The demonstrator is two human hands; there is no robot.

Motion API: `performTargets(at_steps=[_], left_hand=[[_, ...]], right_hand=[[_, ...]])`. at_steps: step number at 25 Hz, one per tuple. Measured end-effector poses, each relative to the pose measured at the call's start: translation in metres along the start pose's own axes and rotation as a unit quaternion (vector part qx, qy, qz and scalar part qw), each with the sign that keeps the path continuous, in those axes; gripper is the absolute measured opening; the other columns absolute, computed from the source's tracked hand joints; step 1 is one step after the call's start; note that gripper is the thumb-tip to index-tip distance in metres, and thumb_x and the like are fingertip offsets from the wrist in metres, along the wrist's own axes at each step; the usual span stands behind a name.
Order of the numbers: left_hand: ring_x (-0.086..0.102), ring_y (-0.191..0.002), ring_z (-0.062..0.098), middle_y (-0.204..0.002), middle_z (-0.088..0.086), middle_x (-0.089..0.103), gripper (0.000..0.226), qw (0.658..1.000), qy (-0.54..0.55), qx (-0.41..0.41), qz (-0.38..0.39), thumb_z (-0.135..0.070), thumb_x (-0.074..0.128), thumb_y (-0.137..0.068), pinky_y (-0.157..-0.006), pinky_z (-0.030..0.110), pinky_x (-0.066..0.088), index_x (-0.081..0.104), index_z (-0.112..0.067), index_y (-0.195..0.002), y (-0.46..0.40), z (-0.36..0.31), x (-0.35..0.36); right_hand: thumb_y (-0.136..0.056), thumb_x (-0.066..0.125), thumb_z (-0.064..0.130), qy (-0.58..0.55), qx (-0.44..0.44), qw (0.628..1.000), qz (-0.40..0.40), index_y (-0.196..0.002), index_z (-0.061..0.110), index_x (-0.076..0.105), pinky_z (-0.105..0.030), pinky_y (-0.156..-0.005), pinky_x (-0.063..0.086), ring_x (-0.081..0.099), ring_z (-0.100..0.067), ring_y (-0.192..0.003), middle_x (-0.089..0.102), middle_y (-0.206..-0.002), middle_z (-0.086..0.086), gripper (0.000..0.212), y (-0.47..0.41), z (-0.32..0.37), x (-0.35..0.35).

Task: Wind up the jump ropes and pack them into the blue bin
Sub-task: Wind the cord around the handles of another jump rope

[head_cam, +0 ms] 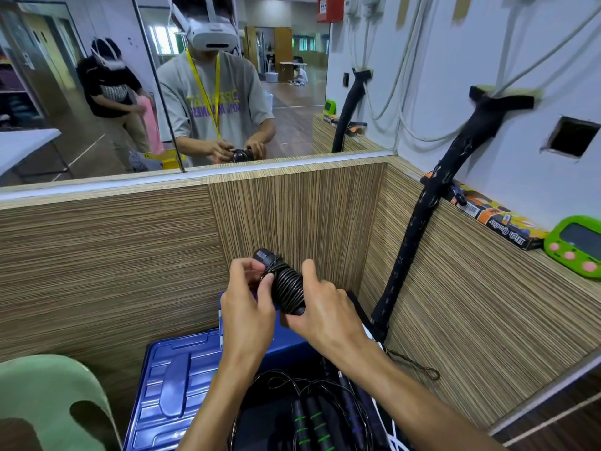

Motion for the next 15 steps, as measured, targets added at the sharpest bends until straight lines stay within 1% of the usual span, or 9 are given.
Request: performTargets(at_steps=[2, 5, 6, 8, 9, 11, 13, 15], left_hand=[[0.061, -0.082, -0.005, -0.084, -0.013, 0.065, 0.016, 1.000, 0.020, -0.007, -0.004, -0.006, 0.062, -0.091, -0.069, 0.004, 0.039, 0.052, -0.018, -0.096, 0.000, -0.003, -0.002], [0.060, -0.082, -0.006, -0.084, -0.011, 0.065, 0.018, 1.000, 0.009, 0.005, -0.007, -0.009, 0.063, -0.091, -0.068, 0.007, 0.041, 0.051, -0.020, -0.098, 0.003, -0.010, -0.006], [0.061, -0.080, -0.005, -0.084, -0.010, 0.065, 0.020, 1.000, 0.006, 0.004, -0.010, -0.011, 0.064, -0.090, -0.068, 0.011, 0.043, 0.050, -0.021, -0.099, 0.002, -0.011, -0.007], [0.062, -0.076, 0.001, -0.082, -0.006, 0.066, 0.023, 1.000, 0.010, -0.013, -0.009, -0.013, 0.066, -0.089, -0.068, 0.025, 0.048, 0.049, -0.024, -0.101, 0.001, -0.009, -0.007], [0.063, -0.074, 0.005, -0.082, -0.005, 0.067, 0.023, 0.999, 0.022, -0.026, -0.005, -0.014, 0.066, -0.090, -0.068, 0.030, 0.049, 0.049, -0.025, -0.101, 0.000, -0.006, -0.006], [0.066, -0.076, 0.015, -0.082, 0.000, 0.069, 0.023, 0.997, 0.060, -0.051, 0.010, -0.014, 0.063, -0.091, -0.073, 0.040, 0.051, 0.049, -0.029, -0.100, -0.001, 0.000, -0.004], [0.067, -0.078, 0.023, -0.082, 0.006, 0.071, 0.021, 0.992, 0.097, -0.076, 0.037, -0.013, 0.059, -0.094, -0.075, 0.049, 0.052, 0.050, -0.031, -0.100, -0.003, 0.007, -0.001], [0.066, -0.075, 0.024, -0.080, 0.008, 0.071, 0.020, 0.987, 0.117, -0.091, 0.068, -0.012, 0.056, -0.096, -0.072, 0.052, 0.051, 0.053, -0.031, -0.101, -0.006, 0.009, 0.002]], right_hand=[[-0.083, 0.067, 0.039, 0.014, -0.004, 1.000, 0.007, -0.110, 0.018, 0.026, -0.040, -0.065, 0.045, 0.066, -0.040, -0.088, 0.068, -0.092, -0.009, 0.054, 0.000, 0.003, -0.003], [-0.082, 0.068, 0.041, 0.026, -0.001, 1.000, 0.017, -0.115, 0.017, 0.027, -0.039, -0.065, 0.043, 0.066, -0.041, -0.089, 0.068, -0.095, -0.011, 0.058, -0.004, 0.005, -0.004], [-0.082, 0.070, 0.040, 0.032, 0.001, 0.999, 0.020, -0.117, 0.016, 0.027, -0.040, -0.067, 0.045, 0.066, -0.041, -0.090, 0.069, -0.096, -0.011, 0.060, -0.006, 0.005, -0.004], [-0.081, 0.072, 0.041, 0.040, 0.003, 0.999, 0.021, -0.120, 0.016, 0.026, -0.043, -0.071, 0.051, 0.066, -0.040, -0.091, 0.068, -0.099, -0.013, 0.066, -0.007, 0.003, -0.004], [-0.081, 0.072, 0.041, 0.041, 0.001, 0.999, 0.022, -0.121, 0.016, 0.025, -0.043, -0.071, 0.052, 0.066, -0.040, -0.090, 0.068, -0.099, -0.012, 0.067, -0.007, 0.003, -0.003], [-0.081, 0.074, 0.041, 0.042, -0.003, 0.999, 0.019, -0.121, 0.017, 0.025, -0.040, -0.068, 0.049, 0.067, -0.038, -0.088, 0.067, -0.097, -0.011, 0.068, -0.006, 0.003, -0.003], [-0.080, 0.075, 0.041, 0.039, -0.005, 0.999, 0.019, -0.117, 0.018, 0.026, -0.039, -0.064, 0.046, 0.067, -0.037, -0.084, 0.067, -0.093, -0.009, 0.066, -0.006, 0.003, -0.003], [-0.079, 0.076, 0.040, 0.035, -0.004, 0.999, 0.025, -0.113, 0.020, 0.027, -0.038, -0.064, 0.045, 0.067, -0.036, -0.083, 0.068, -0.091, -0.008, 0.064, -0.006, 0.003, -0.003]])
Point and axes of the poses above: each hand's wrist, its own y-axis away from the middle knuckle, its own x-axis out of the palm, z = x × y, the point moved 6 cm from there along -y, towards the middle knuckle
